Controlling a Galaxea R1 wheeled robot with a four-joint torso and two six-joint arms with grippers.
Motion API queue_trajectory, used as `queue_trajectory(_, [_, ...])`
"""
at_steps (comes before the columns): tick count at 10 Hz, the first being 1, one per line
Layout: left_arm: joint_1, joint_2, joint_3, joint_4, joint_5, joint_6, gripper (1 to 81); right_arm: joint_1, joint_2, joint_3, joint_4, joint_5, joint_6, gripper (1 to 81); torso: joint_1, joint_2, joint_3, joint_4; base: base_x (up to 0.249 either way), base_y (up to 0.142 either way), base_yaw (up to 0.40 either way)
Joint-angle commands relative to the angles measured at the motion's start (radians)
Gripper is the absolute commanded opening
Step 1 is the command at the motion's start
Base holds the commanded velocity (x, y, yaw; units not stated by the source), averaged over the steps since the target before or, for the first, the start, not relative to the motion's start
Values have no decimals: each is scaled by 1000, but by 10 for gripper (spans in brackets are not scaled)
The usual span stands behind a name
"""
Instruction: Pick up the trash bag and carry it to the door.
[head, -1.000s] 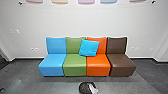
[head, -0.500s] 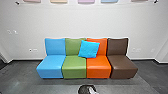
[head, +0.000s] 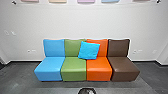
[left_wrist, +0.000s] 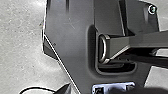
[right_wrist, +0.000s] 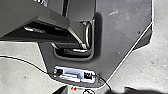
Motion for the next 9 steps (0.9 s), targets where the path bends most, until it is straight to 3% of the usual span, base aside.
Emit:
queue_trajectory(1, [-22,-7,-1,-2,63,1,811,10,-4,5,-1,-58,2,811,0,0,0,0,135,0,0])
queue_trajectory(9, [-22,-7,-1,-5,63,3,811,9,-4,8,-4,-58,2,811,0,0,0,0,135,0,0])
